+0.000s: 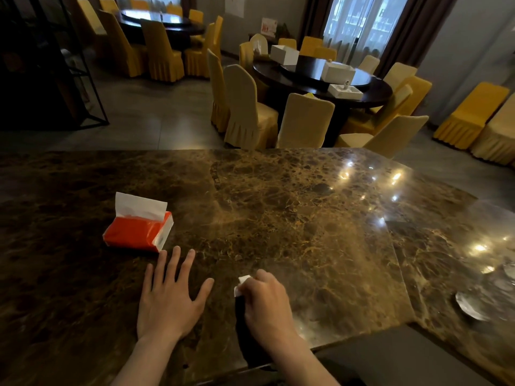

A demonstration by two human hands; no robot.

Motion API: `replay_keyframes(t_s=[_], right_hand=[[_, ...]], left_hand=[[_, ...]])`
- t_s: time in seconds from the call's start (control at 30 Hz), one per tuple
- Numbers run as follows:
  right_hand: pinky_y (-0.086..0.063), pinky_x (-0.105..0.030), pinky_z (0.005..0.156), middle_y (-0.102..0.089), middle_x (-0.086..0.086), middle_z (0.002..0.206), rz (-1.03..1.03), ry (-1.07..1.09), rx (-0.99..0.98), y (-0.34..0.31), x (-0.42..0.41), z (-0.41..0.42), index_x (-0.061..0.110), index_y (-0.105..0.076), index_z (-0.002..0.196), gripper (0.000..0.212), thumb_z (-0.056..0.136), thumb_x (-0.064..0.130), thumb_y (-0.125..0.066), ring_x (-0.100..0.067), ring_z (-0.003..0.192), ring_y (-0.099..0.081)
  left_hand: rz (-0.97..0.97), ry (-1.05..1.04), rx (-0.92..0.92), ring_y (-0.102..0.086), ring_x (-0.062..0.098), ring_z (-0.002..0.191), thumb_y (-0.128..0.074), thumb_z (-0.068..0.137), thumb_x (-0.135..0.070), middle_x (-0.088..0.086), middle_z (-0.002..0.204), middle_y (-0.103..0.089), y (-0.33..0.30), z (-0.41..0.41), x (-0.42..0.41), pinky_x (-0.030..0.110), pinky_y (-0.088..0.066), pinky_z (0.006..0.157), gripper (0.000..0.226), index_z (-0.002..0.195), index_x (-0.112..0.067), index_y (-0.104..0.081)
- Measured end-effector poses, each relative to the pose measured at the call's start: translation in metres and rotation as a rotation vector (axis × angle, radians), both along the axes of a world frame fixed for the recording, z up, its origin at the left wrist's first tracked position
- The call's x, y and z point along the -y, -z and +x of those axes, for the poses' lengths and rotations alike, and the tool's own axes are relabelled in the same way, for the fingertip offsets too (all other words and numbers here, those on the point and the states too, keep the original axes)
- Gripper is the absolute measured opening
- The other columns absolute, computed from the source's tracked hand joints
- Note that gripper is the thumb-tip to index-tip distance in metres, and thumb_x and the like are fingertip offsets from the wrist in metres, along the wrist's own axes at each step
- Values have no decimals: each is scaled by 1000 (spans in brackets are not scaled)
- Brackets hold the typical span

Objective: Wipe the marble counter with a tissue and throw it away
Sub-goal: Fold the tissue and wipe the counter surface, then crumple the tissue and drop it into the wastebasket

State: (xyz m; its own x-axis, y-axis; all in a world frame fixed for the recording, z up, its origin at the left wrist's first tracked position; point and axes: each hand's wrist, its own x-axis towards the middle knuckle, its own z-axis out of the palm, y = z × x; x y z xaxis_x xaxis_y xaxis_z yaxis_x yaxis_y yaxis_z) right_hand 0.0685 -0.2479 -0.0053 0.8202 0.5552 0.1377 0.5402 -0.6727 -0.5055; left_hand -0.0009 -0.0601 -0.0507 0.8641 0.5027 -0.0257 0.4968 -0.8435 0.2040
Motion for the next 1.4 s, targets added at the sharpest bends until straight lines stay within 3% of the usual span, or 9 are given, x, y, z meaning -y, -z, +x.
replay_keyframes(t_s=[0.17, 0.27, 0.4, 0.53, 0.83, 0.9, 1.0, 1.17, 1.4], right_hand=[[-46, -23, 73, -66, 6, 92, 17, -40, -117, -8, 17, 9, 25, -80, 96, 18, 87, 11, -71, -12, 87, -60], [-52, -29, 87, -73, 4, 98, 142, 249, -111, -17, 38, 41, 23, -80, 101, 24, 87, 5, -71, -12, 91, -64], [-50, -30, 77, -69, -1, 98, 85, 510, -34, -18, 59, 80, 18, -79, 104, 27, 91, 0, -65, -20, 92, -64], [-54, -40, 85, -70, -6, 108, -23, 453, -18, -4, 50, 82, 13, -79, 105, 31, 87, -6, -63, -29, 103, -63], [-49, -32, 80, -67, -3, 96, -31, 206, 27, -4, 18, 50, 14, -79, 100, 16, 92, 8, -66, -21, 95, -60], [-52, -28, 84, -71, 4, 99, 42, 118, -113, -5, 10, 39, 21, -80, 101, 19, 91, 10, -69, -14, 96, -64], [-55, -22, 88, -75, 16, 106, 432, 150, -564, -9, 14, 31, 34, -75, 112, 26, 93, 17, -72, 0, 102, -67], [-56, -26, 73, -75, -15, 112, 1093, 191, -1252, -16, 32, 32, 8, -68, 126, 31, 96, 3, -61, -23, 93, -72], [-60, -29, 74, -70, -24, 109, 1165, 171, -1328, -23, 36, 32, 1, -72, 114, 25, 93, -5, -60, -31, 91, -71]], left_hand=[[-20, 12, 10, 19, 20, 157, 1, 87, -83, -1, 173, 8, -1, -2, -1, 48, 7, 129, 89, 162, -37, 2], [-17, 9, 14, 21, 20, 156, 1, 87, -82, -1, 173, 9, 0, -2, 0, 47, 7, 129, 88, 162, -36, 3], [-14, 10, 24, 19, 20, 157, 0, 88, -82, -1, 173, 7, 1, -2, 0, 47, 7, 129, 87, 162, -37, 2], [-14, 9, 40, 17, 20, 157, -2, 88, -84, -1, 174, 4, 3, -1, -1, 47, 6, 129, 88, 162, -37, -1], [2, 8, 19, 18, 20, 157, 3, 86, -84, -1, 174, 6, 3, 0, 0, 47, 6, 129, 90, 162, -37, 1], [4, 8, 2, 20, 20, 156, 4, 86, -84, -1, 173, 8, 3, -1, -1, 48, 6, 129, 90, 162, -37, 2], [-3, 4, 12, 21, 19, 156, 6, 83, -86, -3, 173, 9, 2, 0, -2, 47, 6, 129, 92, 162, -38, 3], [-12, -2, 18, 22, 19, 156, 4, 83, -86, -3, 173, 8, 4, -1, -2, 47, 8, 129, 92, 162, -39, 1], [5, -4, 33, 19, 19, 157, 3, 85, -85, -2, 174, 6, 4, 0, -2, 47, 6, 129, 91, 162, -37, 0]])
